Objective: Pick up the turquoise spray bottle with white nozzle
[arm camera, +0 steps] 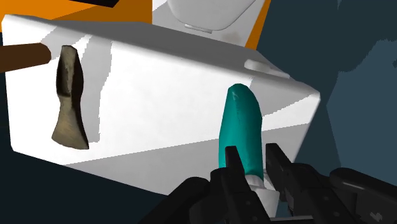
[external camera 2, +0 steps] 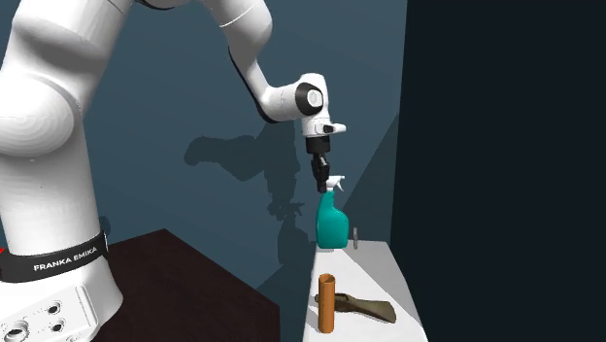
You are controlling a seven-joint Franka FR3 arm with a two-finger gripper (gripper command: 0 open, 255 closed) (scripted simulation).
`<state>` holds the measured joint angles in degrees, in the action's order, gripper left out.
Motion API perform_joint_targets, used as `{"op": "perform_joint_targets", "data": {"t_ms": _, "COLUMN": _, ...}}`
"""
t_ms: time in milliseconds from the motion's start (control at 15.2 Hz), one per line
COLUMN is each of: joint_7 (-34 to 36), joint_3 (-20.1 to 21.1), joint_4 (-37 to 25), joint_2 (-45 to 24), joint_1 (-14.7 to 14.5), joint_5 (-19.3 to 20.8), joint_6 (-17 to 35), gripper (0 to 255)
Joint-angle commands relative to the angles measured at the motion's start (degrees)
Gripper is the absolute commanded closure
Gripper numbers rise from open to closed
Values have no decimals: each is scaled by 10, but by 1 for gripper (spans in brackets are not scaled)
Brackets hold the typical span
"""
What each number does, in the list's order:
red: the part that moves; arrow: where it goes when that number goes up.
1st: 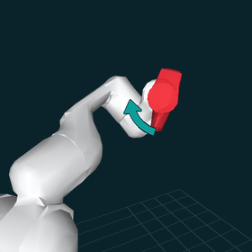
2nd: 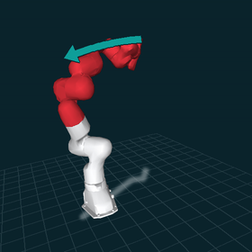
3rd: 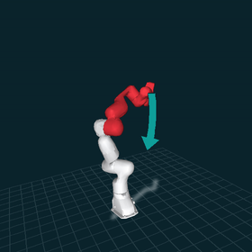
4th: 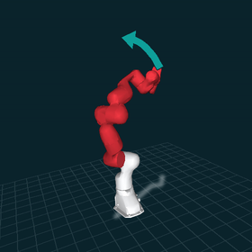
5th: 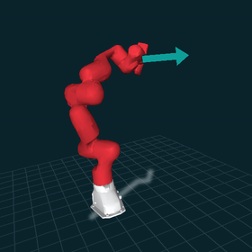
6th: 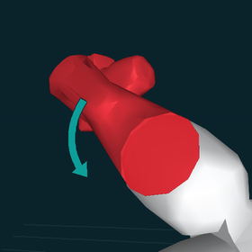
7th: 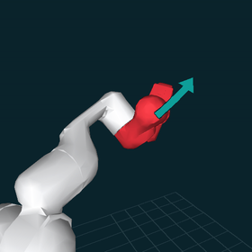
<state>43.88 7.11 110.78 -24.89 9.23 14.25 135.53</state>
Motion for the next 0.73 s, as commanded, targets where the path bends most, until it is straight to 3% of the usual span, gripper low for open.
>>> {"op": "perform_joint_targets", "data": {"t_ms": 0, "joint_7": -4, "joint_3": 2, "joint_4": -3, "joint_2": 10, "joint_1": 1, "joint_5": -4, "joint_6": -13, "gripper": 255}}
{"op": "perform_joint_targets", "data": {"t_ms": 660, "joint_7": -19, "joint_3": 9, "joint_4": -18, "joint_2": 52, "joint_1": 5, "joint_5": -19, "joint_6": -68, "gripper": 255}}
